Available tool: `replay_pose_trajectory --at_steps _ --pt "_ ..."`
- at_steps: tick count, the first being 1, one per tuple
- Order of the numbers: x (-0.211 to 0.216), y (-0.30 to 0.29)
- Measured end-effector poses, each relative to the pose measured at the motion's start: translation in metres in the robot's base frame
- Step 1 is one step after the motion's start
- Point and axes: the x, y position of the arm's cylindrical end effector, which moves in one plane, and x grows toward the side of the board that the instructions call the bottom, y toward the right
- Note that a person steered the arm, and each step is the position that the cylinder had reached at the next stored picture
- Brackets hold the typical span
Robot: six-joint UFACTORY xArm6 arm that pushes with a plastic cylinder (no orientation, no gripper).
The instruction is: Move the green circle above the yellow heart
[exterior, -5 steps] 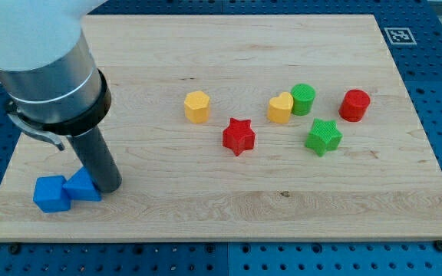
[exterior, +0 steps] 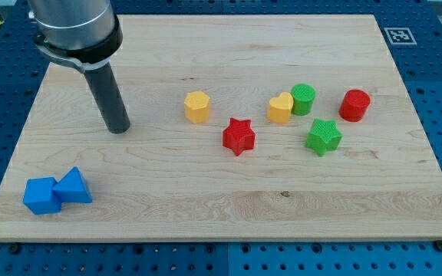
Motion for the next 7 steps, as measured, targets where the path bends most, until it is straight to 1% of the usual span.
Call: replay_pose_trajectory --at_steps 1,2,3,4,5,6,7 --pt "-0.008 0.042" --pt "-0.051 0.069" --pt "-0.110 0.076" --pt "-0.149 0.162" --pt "-0.152 0.272" --pt "-0.129 0.312" --pt "-0.101 0.313"
